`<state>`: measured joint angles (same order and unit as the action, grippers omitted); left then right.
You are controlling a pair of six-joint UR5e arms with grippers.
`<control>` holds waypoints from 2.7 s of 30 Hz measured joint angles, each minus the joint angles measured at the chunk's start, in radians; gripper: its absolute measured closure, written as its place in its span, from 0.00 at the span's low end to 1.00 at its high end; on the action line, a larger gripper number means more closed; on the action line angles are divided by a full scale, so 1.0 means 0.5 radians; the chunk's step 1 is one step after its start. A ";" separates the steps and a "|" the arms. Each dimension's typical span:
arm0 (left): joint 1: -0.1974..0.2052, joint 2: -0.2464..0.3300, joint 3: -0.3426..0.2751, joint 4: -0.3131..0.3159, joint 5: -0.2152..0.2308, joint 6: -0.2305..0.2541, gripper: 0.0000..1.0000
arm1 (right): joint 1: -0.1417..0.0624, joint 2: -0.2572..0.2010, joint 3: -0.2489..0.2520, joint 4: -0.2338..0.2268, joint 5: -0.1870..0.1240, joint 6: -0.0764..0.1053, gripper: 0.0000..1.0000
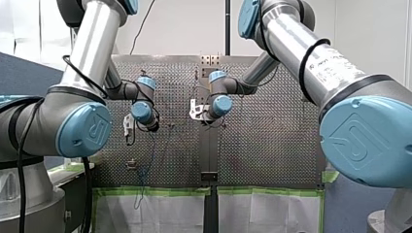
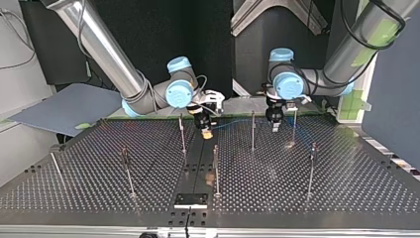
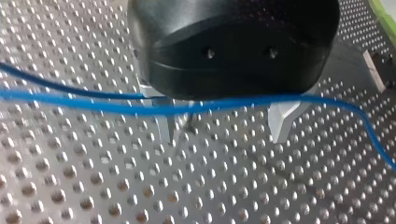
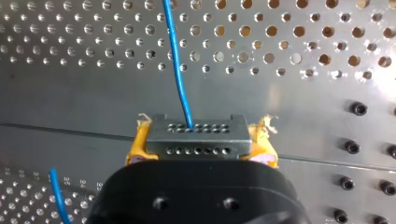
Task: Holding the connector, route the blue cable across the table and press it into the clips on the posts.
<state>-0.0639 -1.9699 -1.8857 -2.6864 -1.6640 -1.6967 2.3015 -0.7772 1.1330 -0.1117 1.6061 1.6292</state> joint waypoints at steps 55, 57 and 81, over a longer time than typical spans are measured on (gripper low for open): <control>-0.476 0.095 -0.131 0.302 -0.117 -0.396 0.00 | -0.045 -0.030 0.000 0.071 -0.100 -0.003 1.00; -0.486 0.072 -0.103 0.300 -0.115 -0.414 0.00 | -0.046 -0.039 0.000 0.077 -0.106 -0.003 1.00; -0.581 -0.286 0.233 0.276 -0.168 -0.521 0.00 | -0.062 -0.072 0.000 0.112 -0.167 0.010 1.00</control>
<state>-0.3546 -2.1131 -1.7692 -2.5485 -1.7478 -1.9573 2.2704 -0.8135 1.1330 -0.0557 1.5226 1.6345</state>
